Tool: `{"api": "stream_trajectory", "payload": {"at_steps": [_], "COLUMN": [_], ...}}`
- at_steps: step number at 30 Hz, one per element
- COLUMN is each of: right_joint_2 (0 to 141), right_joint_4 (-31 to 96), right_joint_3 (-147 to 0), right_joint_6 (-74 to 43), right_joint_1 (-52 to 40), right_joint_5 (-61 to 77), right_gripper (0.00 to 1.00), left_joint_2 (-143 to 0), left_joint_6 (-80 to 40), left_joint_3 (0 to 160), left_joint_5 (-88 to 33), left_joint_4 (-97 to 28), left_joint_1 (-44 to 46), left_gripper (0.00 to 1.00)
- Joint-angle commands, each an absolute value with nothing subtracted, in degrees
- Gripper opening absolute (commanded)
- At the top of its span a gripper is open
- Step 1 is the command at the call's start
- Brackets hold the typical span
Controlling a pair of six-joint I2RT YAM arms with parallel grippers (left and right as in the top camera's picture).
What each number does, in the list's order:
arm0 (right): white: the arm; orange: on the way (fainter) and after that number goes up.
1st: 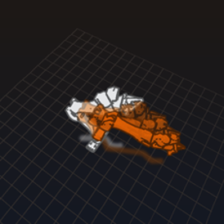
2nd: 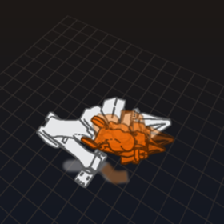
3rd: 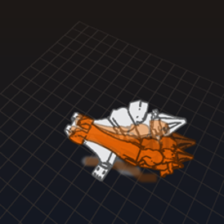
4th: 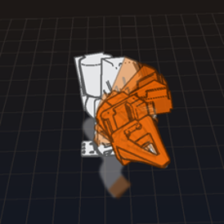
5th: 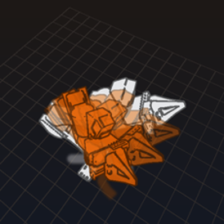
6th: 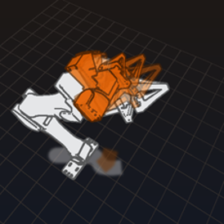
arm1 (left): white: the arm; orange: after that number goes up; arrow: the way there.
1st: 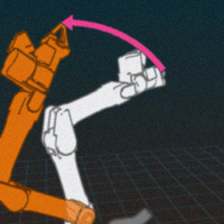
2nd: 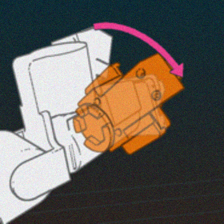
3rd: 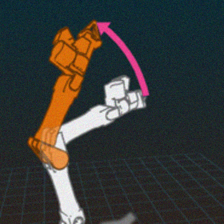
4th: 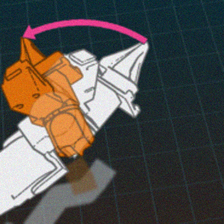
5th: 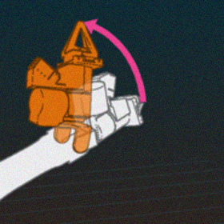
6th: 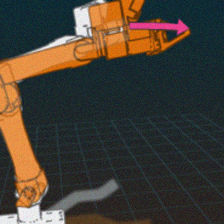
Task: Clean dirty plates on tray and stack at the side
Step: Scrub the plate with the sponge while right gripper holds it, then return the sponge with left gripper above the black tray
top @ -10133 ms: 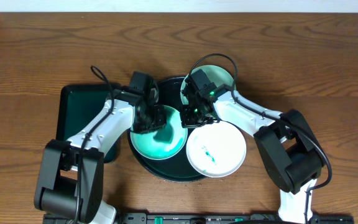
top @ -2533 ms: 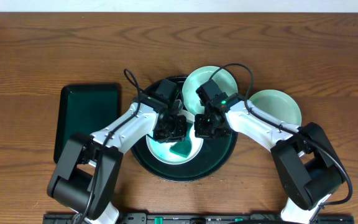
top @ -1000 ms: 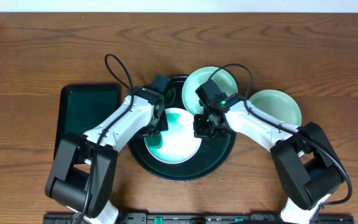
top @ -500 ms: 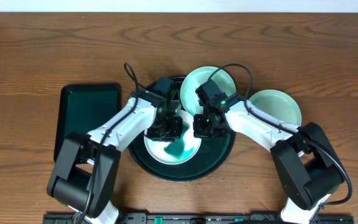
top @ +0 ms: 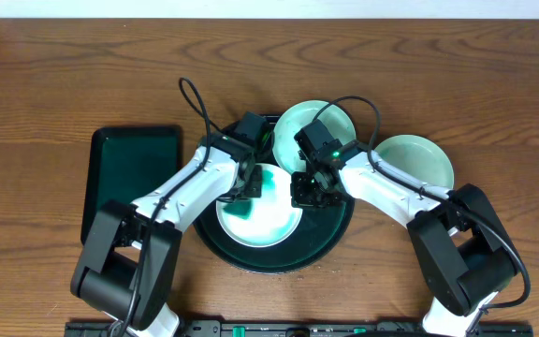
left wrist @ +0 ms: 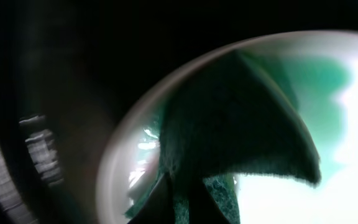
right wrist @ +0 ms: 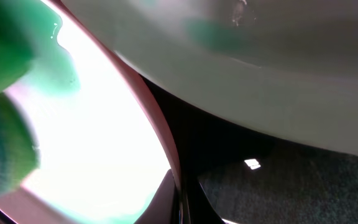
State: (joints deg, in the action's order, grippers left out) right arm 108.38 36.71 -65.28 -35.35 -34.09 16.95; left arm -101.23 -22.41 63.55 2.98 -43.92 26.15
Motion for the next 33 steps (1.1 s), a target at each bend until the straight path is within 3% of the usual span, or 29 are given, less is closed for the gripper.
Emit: {"api": "stream_trajectory", "payload": {"at_steps": [1, 7, 16, 24, 29, 33], "right_joint_2": [108.81, 108.75, 106.32, 100.77, 95.79, 91.11], "right_joint_4": [37.10, 37.28, 37.98, 40.12, 40.07, 39.33], "right_joint_3": [-66.11, -66.13, -68.97, -72.79, -74.65, -75.02], "right_joint_6": [-35.09, -34.59, -28.95, -24.03, -19.07, -14.02], "right_joint_1": [-33.78, -33.80, -35.75, -42.52, -47.40, -53.04], "right_joint_5": [15.73, 15.79, 12.32, -6.48, -18.98, -36.75], "right_gripper": [0.01, 0.01, 0.01, 0.01, 0.01, 0.01], "left_joint_2": [-99.50, -94.91, -87.15, -88.36, -88.42, -88.42], "left_joint_6": [-24.64, -26.13, -25.15, -24.23, -24.23, -24.27], "left_joint_3": [67.37, 73.41, 75.05, 74.91, 74.87, 74.87], "left_joint_5": [13.17, 13.04, 7.94, 7.97, 7.97, 7.99], "left_joint_4": [-48.07, -57.74, -62.30, -61.01, -60.80, -60.80], "left_joint_1": [24.14, 20.40, 2.70, -7.35, -8.73, -8.71], "left_gripper": [0.07, 0.07, 0.07, 0.07, 0.07, 0.07]}}
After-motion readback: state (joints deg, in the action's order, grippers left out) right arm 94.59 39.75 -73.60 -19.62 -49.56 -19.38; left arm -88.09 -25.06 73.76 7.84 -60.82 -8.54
